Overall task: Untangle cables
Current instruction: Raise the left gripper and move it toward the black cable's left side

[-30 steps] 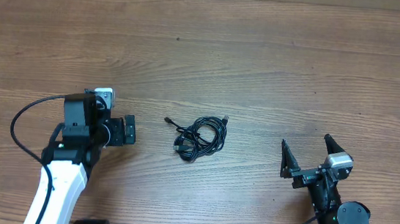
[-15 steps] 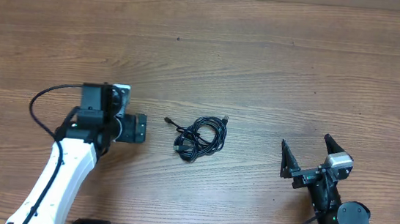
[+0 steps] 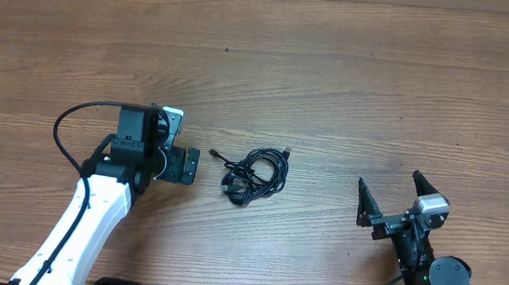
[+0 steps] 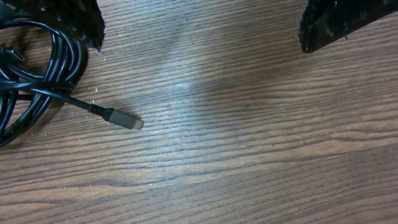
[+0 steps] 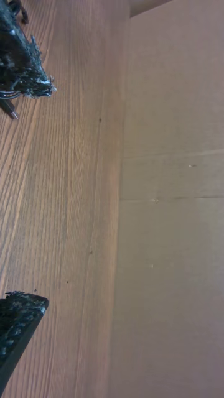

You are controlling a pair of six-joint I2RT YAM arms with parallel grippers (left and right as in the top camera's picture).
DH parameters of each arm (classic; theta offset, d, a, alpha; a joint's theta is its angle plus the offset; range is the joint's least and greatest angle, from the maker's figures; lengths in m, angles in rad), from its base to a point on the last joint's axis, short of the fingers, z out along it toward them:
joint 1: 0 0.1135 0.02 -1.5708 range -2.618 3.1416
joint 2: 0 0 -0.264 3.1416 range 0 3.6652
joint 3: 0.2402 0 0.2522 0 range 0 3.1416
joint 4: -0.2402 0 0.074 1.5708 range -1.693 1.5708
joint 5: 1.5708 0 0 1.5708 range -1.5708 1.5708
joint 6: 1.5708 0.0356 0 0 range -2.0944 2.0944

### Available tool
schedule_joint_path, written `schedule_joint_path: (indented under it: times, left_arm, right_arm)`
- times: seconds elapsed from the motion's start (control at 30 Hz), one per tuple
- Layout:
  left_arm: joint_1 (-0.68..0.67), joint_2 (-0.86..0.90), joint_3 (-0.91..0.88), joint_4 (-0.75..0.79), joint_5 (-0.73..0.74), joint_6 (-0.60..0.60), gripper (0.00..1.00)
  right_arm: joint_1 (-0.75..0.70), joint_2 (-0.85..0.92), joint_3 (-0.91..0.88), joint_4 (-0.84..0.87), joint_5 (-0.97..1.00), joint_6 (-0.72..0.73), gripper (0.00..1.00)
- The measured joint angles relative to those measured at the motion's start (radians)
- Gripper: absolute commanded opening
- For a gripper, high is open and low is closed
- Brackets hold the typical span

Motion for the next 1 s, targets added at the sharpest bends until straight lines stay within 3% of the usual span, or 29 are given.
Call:
schedule_joint_path:
  times: [0.77, 1.0]
  left_arm:
    - [0.000, 0.000, 0.000, 0.005, 0.000, 0.002, 0.99]
    - [0.000, 0.000, 0.000, 0.004, 0.003, -0.077, 0.99]
  right_arm:
    - [0.000, 0.000, 0.000, 0.000, 0.000, 0.000, 1.00]
    - [0.000, 0.000, 0.000, 0.001, 0.000, 0.000, 1.00]
